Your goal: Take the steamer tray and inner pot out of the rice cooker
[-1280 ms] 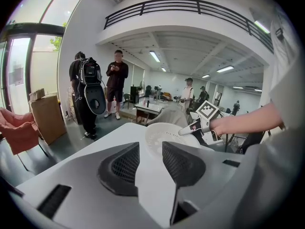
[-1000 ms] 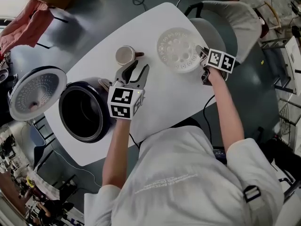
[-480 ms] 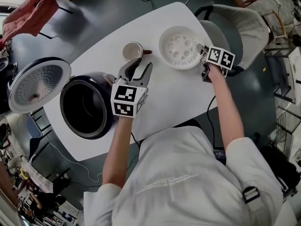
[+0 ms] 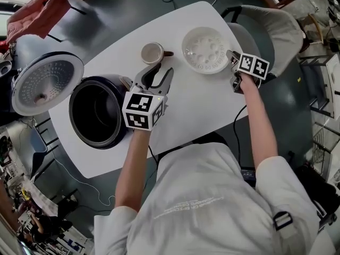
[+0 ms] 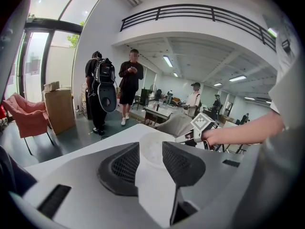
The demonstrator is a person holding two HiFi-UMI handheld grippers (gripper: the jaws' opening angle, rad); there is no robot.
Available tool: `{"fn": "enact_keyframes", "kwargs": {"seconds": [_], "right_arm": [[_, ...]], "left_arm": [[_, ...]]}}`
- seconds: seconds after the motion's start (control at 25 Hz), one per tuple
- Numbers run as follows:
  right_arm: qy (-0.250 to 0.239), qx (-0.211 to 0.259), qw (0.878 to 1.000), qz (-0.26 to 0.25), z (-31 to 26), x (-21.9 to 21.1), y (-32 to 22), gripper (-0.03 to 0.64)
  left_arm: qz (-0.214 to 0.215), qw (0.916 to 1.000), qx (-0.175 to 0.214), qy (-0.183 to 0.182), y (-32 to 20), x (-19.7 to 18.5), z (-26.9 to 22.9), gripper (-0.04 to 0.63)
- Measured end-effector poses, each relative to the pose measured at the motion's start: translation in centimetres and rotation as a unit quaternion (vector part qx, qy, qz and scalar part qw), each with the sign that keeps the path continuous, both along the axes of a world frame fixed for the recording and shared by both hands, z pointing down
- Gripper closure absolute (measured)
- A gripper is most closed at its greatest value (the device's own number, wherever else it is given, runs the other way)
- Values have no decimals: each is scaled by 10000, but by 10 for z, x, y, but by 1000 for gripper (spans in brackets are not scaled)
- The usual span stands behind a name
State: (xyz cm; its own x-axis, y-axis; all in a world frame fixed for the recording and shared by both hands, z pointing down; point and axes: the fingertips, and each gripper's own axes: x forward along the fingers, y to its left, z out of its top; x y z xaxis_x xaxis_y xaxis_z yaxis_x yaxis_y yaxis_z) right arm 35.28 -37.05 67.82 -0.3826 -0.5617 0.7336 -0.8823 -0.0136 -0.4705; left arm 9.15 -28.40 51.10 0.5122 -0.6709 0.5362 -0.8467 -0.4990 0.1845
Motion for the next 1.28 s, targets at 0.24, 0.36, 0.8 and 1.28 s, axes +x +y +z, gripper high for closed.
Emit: {"fn": "enact_keyframes", "kwargs": {"seconds": [0.24,0.36,0.8,1.28], "right_arm": [[186,438,9986,-214,-36,-4,18,472],[213,678,9973,-207,-53,3,26,476],[537,1956,9761,-776,-142,-26,44,501],[179,3167,9233,-2166,-241,-144,53,555]], "left_arm": [[25,9999,164,-32,11,-6,-12,433],[32,9995,298,-57,15,-3,-20,433],[-146,9953,959,5,44,-29,-81,434],[-805,9837,1602,-120,74,-108,-135,506]]}}
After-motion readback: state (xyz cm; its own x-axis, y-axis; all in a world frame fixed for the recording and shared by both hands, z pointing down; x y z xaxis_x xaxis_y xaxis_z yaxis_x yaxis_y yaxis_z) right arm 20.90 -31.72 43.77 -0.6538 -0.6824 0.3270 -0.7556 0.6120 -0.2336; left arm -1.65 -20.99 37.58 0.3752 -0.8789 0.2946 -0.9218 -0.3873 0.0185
